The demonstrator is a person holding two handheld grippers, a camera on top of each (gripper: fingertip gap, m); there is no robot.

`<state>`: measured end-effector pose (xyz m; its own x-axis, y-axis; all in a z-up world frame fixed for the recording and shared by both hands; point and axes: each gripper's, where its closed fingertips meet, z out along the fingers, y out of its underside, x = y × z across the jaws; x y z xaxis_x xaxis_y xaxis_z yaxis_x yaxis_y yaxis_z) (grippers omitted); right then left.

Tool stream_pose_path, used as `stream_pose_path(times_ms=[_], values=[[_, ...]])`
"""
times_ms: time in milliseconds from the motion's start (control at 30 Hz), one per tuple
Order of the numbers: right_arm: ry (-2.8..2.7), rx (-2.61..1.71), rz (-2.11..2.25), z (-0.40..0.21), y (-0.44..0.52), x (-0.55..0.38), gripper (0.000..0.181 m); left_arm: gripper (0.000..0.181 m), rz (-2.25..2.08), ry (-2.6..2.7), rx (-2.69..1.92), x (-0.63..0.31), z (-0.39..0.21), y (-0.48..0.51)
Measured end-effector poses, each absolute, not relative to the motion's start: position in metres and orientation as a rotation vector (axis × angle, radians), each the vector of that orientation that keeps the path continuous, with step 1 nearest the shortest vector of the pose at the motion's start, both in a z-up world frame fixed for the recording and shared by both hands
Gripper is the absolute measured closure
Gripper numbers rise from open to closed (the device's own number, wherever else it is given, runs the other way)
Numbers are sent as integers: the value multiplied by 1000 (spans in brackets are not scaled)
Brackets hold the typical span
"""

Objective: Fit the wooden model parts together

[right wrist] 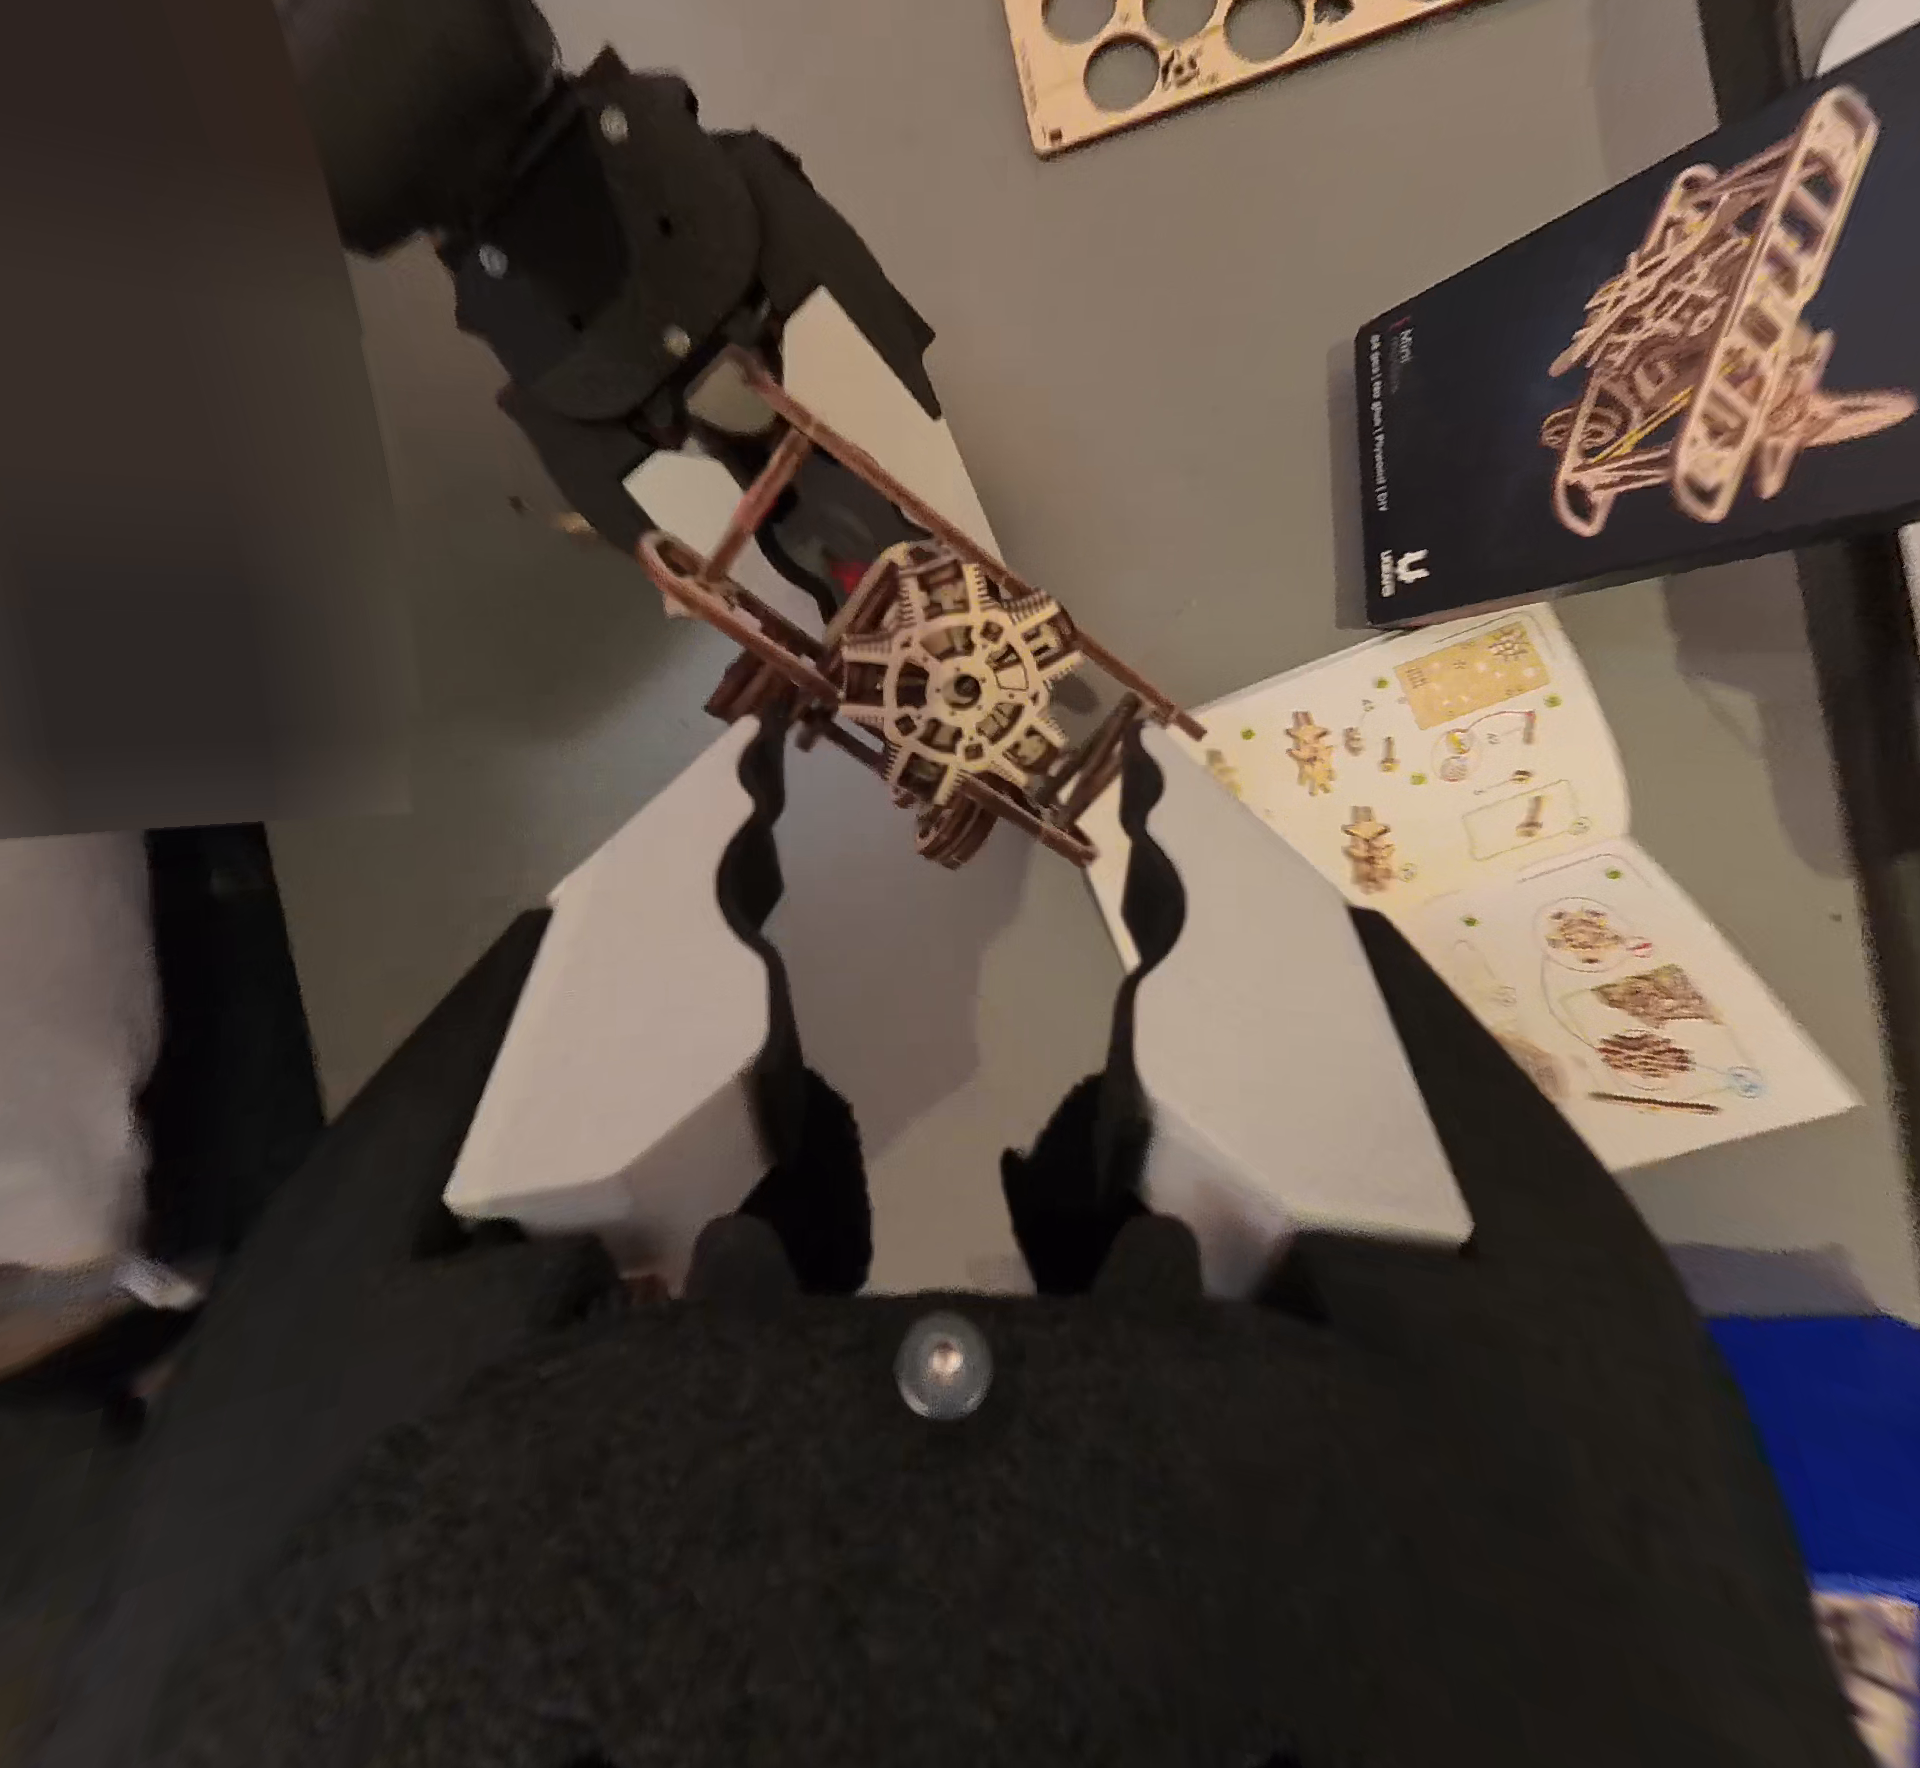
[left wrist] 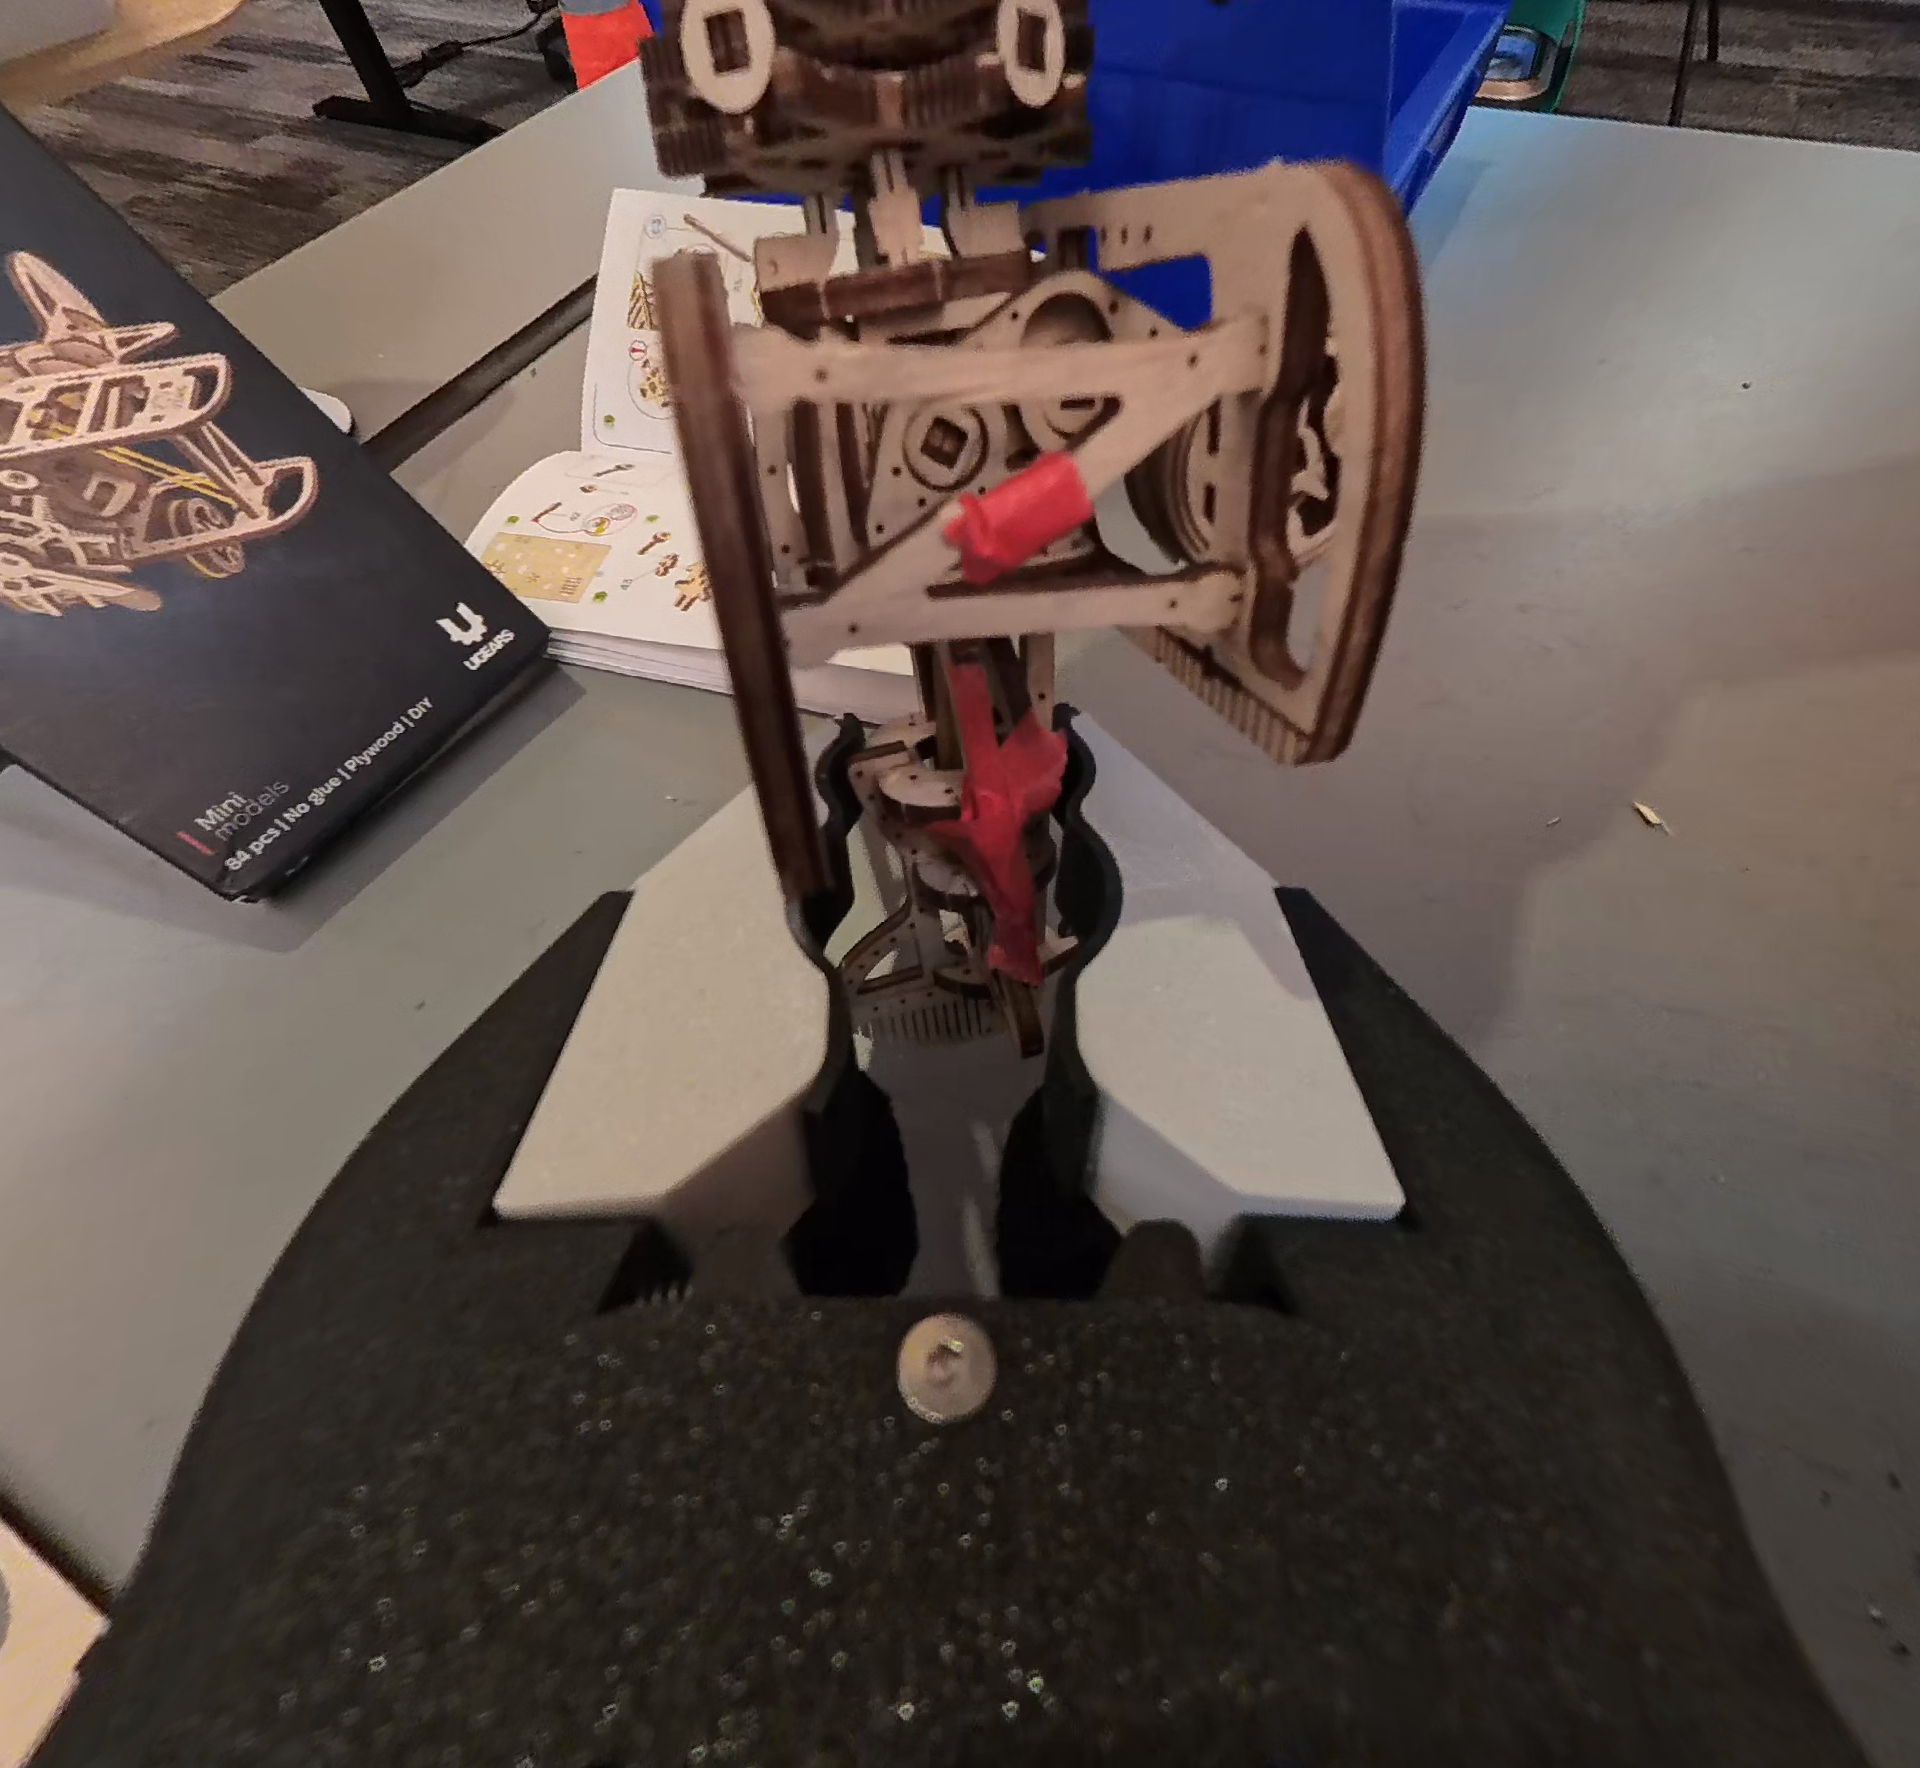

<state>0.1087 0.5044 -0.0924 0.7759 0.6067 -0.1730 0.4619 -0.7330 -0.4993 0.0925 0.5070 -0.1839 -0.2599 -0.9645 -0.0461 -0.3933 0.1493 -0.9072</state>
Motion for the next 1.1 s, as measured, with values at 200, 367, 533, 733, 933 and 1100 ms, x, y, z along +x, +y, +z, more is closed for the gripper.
stream_pose_path(times_ms=[200, 367, 533, 733, 933, 1100], values=[[-1339, -2475, 242, -93, 504, 107, 116, 148, -1083, 1773, -1283, 91, -184, 504], [-1656, -2367, 111, -101, 502, 101, 116, 148, -1132, 1807, -1259, 89, -183, 497], [-1738, -2334, 99, -108, 502, 95, 131, 148, -1137, 1810, -1244, 88, -182, 496], [-1708, -2353, 150, -108, 503, 92, 133, 148, -1124, 1809, -1248, 89, -183, 496], [-1632, -2415, 215, -108, 500, 91, 133, 148, -1100, 1810, -1243, 89, -184, 497], [-1598, -2466, 237, -110, 498, 93, 134, 148, -1080, 1811, -1233, 89, -185, 496]])
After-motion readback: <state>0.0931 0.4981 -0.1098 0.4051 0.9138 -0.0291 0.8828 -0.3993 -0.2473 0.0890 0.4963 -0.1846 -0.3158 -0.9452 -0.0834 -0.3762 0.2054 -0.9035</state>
